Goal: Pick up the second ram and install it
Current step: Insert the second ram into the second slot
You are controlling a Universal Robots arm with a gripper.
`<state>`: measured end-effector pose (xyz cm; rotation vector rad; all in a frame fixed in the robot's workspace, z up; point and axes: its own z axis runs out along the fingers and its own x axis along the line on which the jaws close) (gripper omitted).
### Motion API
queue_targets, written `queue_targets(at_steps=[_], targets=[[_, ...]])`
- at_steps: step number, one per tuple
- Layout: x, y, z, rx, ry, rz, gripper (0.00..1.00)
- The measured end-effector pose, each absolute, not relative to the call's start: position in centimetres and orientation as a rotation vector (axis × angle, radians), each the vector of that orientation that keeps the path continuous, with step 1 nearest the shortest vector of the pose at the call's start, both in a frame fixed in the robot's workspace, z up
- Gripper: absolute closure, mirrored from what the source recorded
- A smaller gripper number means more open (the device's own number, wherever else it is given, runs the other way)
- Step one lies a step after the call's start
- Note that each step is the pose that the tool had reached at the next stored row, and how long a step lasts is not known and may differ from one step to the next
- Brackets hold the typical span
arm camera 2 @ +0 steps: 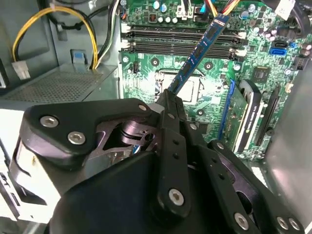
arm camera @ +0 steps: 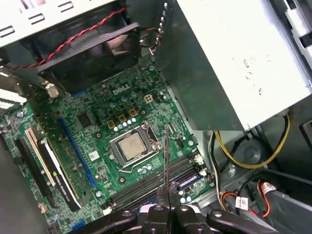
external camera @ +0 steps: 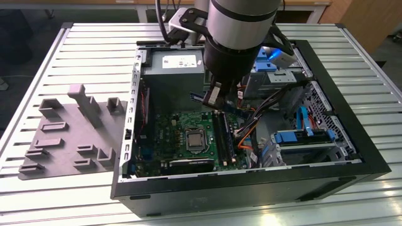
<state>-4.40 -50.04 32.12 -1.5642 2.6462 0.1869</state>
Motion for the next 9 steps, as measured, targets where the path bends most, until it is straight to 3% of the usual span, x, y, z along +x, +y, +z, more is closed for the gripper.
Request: queue_targets(at_steps=[9], targets=[[-4.40, -50.04, 32.11, -1.409, 2.725, 0.181, 0.89]])
